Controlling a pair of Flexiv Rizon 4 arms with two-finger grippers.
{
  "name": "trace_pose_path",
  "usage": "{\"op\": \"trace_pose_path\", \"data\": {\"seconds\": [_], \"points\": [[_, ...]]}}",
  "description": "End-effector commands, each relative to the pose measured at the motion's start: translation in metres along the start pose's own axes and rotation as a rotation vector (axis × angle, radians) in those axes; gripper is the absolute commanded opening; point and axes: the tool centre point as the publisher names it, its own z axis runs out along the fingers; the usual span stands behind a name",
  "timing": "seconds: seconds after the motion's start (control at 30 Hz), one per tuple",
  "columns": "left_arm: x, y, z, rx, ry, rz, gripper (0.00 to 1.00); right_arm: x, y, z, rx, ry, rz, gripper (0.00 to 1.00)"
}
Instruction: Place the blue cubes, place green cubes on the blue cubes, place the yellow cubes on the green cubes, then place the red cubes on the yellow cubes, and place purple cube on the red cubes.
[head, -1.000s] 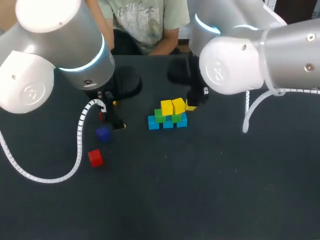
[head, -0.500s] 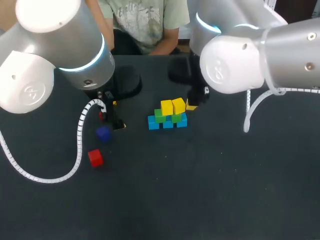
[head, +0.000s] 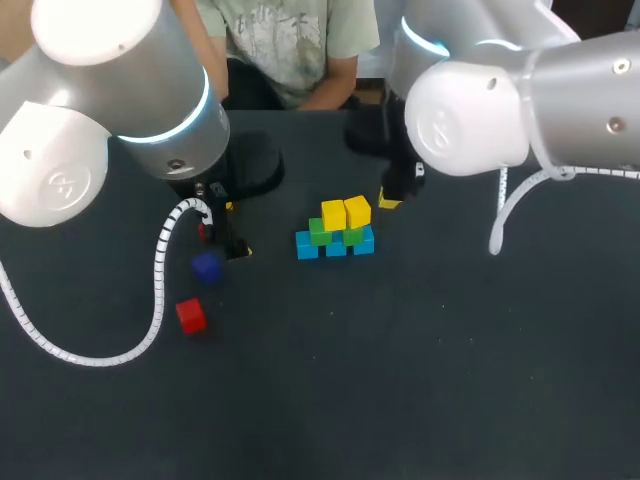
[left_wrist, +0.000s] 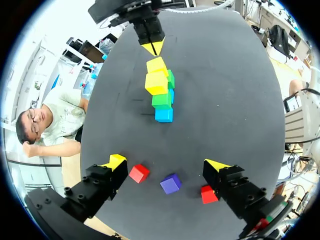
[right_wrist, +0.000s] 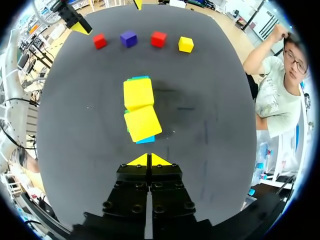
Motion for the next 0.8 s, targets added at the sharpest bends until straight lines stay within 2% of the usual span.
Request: {"op": "trace_pose_path", "data": {"seconds": [0.03,0.17,0.8], "points": [[0.001,0.001,0.0,0.003,-0.004,0.003,1.0,-0.005,-0.018,0.007,-0.034,0.003,-0.003,0.0],[0.001,0.001,0.0,0.003,-0.004,0.003,1.0,-0.008,-0.021,0.008,-0.044,-0.001,-0.013,0.0],[0.001,0.001,0.0,0.003,-0.004,0.003,1.0,-0.017,-0.002,0.01,-0.059,-0.012,-0.044,0.0]]}}
